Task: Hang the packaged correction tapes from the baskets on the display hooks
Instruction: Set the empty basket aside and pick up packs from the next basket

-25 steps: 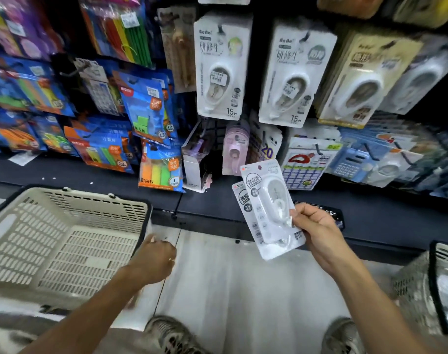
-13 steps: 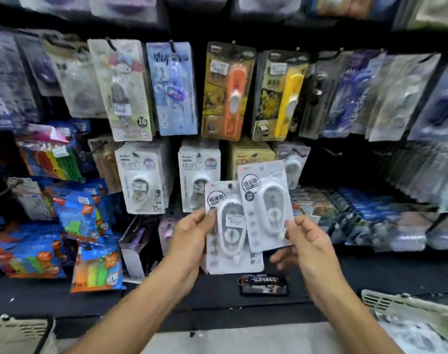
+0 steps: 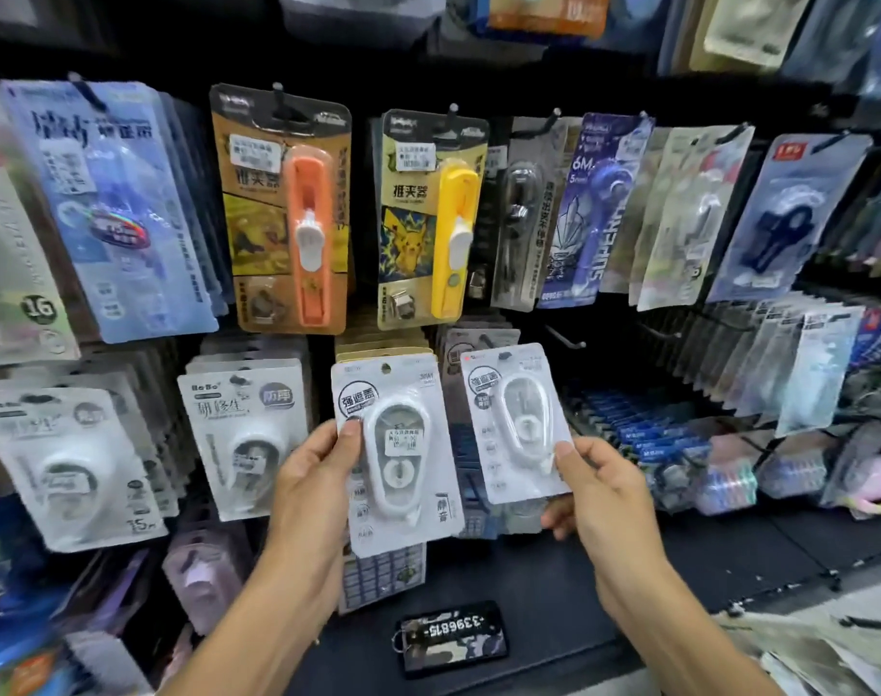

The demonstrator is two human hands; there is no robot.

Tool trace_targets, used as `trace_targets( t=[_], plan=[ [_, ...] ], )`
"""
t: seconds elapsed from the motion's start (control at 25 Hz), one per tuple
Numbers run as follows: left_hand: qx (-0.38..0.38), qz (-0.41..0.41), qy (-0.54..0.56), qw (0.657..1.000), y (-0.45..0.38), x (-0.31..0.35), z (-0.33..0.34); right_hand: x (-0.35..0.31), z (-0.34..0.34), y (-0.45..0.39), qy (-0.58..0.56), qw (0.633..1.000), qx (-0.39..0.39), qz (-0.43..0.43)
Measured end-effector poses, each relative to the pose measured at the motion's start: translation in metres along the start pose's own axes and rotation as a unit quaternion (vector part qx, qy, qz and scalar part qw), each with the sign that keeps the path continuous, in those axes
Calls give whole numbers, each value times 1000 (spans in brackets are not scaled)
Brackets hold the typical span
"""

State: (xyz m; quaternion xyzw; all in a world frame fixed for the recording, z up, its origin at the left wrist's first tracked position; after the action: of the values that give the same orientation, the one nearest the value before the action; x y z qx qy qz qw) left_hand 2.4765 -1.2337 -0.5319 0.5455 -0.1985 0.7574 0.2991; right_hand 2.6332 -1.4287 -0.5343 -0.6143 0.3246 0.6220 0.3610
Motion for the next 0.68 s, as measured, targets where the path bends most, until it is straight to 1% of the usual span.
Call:
trace_targets(
  t=[0.08,0.16,0.2,0.28,0.32,0.36,0.44,0.48,0.52,0.56,0.68],
  plan=[
    [-6,18,7,1000,-7,7,1,-1,-1,-6,27,1000,12,-1],
    [-11,29,1,1000,-11,9,5,4,-3,-8,31,999,33,25],
    [-14,31,-3,999,-11,9,8,9,-1,-6,-6,998,35,57],
    [-20,31,-11,999,-10,10,16,19,7,2,-82,989,13,123],
    [-27,32,-15,999,-9,9,21,19,13,6,-91,988,-15,123],
    [-41,33,-26,998,-7,9,27,14,23,10,-84,989,-64,102],
    [-82,43,-69,993,-2,10,42,-2,45,20,-59,984,-167,29],
    [-96,54,-94,989,1,11,47,-8,51,21,-44,982,-185,1],
    [-100,68,-122,985,4,14,49,-12,53,20,-37,984,-175,-17],
    [-94,88,-162,978,5,16,48,-14,50,17,-39,988,-149,-25],
    [-85,142,-294,941,9,21,41,-16,29,9,-29,998,-52,-6]
  ],
)
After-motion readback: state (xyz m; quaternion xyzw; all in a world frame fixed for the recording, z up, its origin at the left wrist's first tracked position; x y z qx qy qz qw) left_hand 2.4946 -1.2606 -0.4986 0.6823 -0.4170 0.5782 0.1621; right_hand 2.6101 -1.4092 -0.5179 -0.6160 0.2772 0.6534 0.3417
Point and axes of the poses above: each hand's wrist, its own y-axis away from the middle knuckle, its own z-axis out of the palm, x = y × z, the point moved 6 cm from there along -y, towards the middle knuckle, and after that the axes turned 7 degrees about -x, right-handed, at the moved point
